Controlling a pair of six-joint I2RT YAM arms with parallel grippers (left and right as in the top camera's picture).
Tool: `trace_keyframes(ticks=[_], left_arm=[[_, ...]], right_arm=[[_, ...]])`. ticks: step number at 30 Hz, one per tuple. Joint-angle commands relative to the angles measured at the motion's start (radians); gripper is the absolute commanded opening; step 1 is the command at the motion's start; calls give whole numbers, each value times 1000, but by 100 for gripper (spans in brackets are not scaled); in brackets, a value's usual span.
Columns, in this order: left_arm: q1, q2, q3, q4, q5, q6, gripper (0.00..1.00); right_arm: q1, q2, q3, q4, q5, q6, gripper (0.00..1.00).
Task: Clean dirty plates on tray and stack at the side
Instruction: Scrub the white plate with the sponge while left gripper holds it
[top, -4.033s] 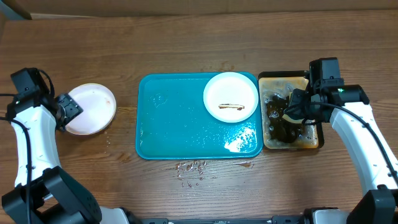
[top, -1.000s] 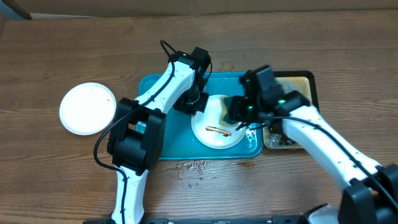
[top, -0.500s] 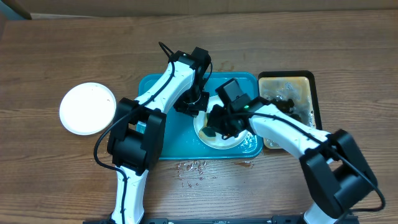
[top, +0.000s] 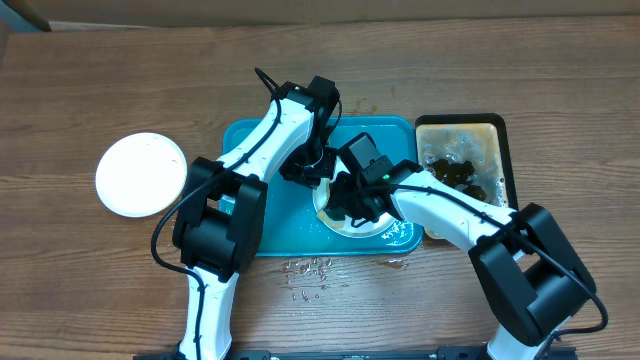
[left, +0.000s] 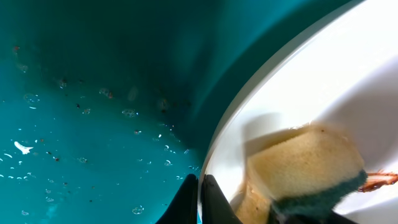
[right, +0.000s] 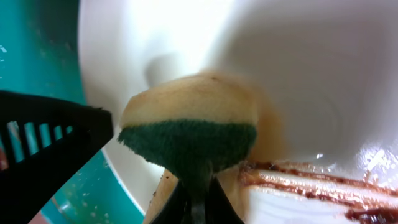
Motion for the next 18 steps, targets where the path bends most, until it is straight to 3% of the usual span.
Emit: trace_keyframes(ticks=[1,18], left_arm=[[3,5,0,-6,27,-21,4],[5,5,-109,88,-9,-21,4]], right_arm=[[0,45,-4,-14,47,-15,4],[-2,61,-3,-146,190,-137,4]])
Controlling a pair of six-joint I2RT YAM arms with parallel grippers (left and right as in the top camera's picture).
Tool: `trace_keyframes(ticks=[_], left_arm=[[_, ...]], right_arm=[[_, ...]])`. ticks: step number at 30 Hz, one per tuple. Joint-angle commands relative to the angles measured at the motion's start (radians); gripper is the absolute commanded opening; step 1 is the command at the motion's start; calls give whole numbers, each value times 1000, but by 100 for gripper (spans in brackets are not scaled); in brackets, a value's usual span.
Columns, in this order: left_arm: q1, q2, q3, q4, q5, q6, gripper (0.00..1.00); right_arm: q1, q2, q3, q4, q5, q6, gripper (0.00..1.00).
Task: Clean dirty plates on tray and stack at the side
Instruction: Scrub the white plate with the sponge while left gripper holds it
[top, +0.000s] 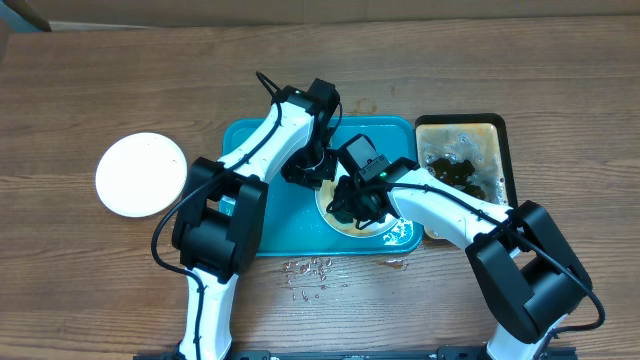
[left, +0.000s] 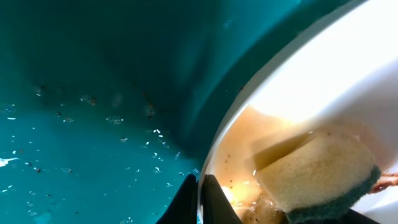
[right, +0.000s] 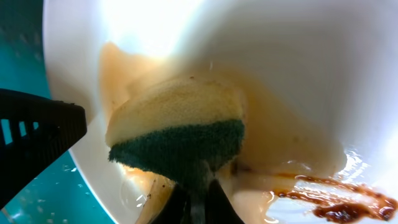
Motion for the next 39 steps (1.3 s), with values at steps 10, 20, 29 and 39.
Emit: trace_keyframes(ticks=[10,20,29,39], left_arm=[[40,14,-94,23,-49,-21,4],[79,14,-94,0,-50,-21,4],[77,14,-94,-3,-48,-21,4],[77,14,-94,-7,-44,-21,4]], right_arm=[[-33,46,-30,-78,211,-80,4],[-143,46,-24,-96,165,-169,4],[-174,46,25,-56,167,-748,4],[-174,36,41,14,317,-812,4]])
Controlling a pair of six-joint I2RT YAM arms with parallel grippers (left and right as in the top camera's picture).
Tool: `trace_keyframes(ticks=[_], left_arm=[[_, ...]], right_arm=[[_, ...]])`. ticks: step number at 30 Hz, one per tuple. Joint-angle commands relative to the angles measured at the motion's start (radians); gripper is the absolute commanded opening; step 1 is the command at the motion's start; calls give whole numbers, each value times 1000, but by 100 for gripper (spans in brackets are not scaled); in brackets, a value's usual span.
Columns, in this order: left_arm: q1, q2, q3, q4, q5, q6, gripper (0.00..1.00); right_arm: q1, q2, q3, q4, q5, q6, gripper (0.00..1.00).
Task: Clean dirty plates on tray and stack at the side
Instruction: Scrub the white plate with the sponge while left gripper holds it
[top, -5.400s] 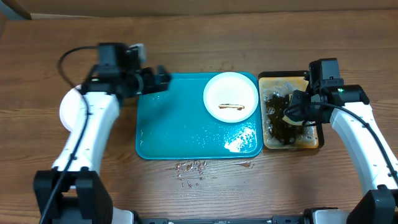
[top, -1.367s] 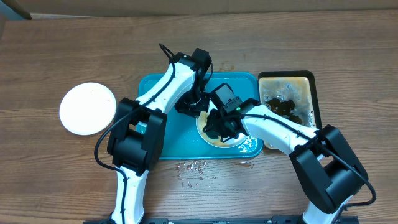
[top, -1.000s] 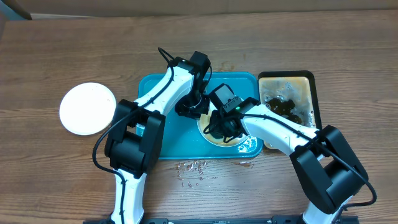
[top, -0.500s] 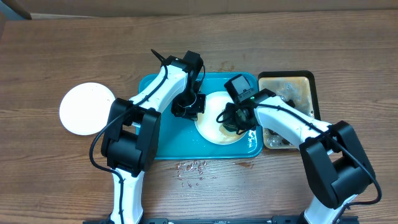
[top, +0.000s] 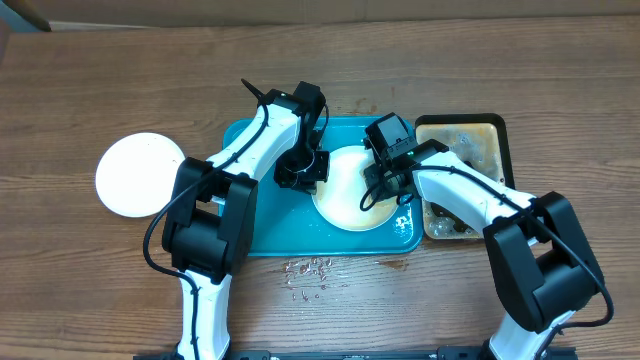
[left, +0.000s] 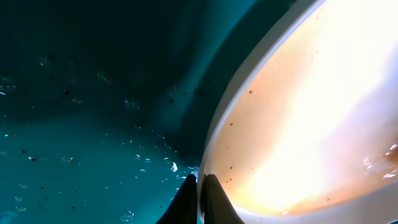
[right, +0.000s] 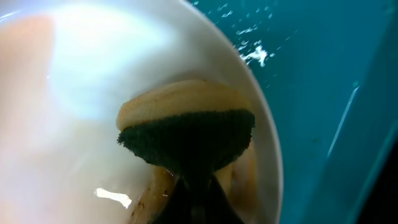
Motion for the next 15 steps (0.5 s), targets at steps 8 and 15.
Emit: trace_keyframes(ticks=[8,15], left_arm=[[24,36,-37,-18,-116,2,4],[24,36,-37,-17,-117,2,4]], right_arm=[[-22,-65,93,8,117,-22,4],[-45,-244,98,-6,119,20,4]])
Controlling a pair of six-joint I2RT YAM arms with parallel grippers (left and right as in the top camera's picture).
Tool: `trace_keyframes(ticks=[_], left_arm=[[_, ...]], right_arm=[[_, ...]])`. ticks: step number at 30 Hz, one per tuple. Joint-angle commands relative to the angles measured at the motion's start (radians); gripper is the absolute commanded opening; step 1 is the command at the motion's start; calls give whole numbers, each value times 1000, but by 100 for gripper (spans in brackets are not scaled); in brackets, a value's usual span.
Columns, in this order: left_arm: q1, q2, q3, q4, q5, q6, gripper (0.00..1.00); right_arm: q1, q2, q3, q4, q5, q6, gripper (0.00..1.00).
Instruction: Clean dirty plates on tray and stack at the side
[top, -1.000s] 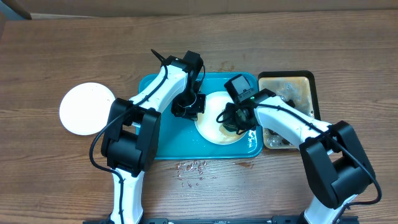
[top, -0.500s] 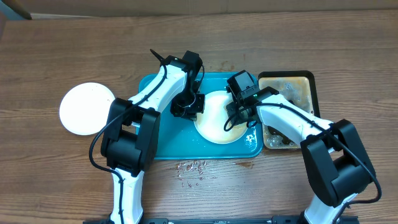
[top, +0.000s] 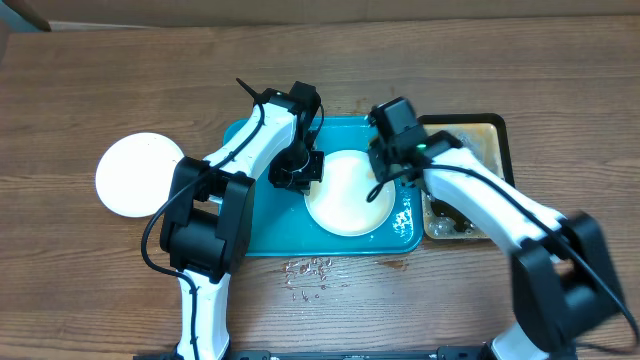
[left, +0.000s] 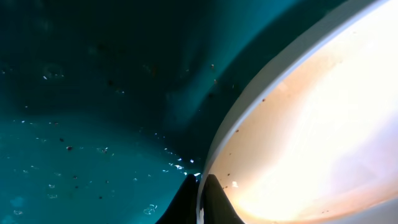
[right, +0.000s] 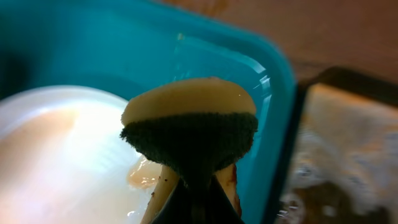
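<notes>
A white plate smeared with pale brown wash lies on the teal tray. My left gripper is shut on the plate's left rim, its dark fingertips pinching the edge. My right gripper is shut on a yellow and green sponge, lifted above the plate's upper right edge, close to the tray's right wall. A clean white plate lies on the table at the left.
A black bin of murky brown water with food scraps stands right of the tray. Water droplets speckle the wooden table just in front of the tray.
My right gripper, with the sponge, has risen off the plate and shifted toward the tray's upper right corner, near the bin. The left gripper still pinches the plate rim.
The plate stood tilted with dark sauce streaks while my right gripper pressed the sponge against its inside and the left gripper held the rim. Brown wash then spread across it. Later the plate lay lower with the streaks gone, and now the sponge is lifted off.
</notes>
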Motion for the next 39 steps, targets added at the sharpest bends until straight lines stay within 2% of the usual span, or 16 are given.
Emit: trace_keyframes(ticks=[1,11,16,22,29,39], left_arm=[[10,36,-35,2,-80,4,4],[10,30,-35,4,-82,3,4],[10,-18,-12,-3,-126,-8,4],[10,-157,5,-98,-251,-11,4],[10,-301,6,-229,-461,21,4],[10,-429,6,-246,-610,14,4]], right_arm=[[-36,-126,44,-8,34,40,4],[-158,-171,43,-240,30,47,4],[-234,-167,37,-292,29,65,4],[-317,-167,-33,-282,-13,96,4],[-330,-167,-126,-211,-13,95,4],[-330,-167,-219,-126,-50,95,4]])
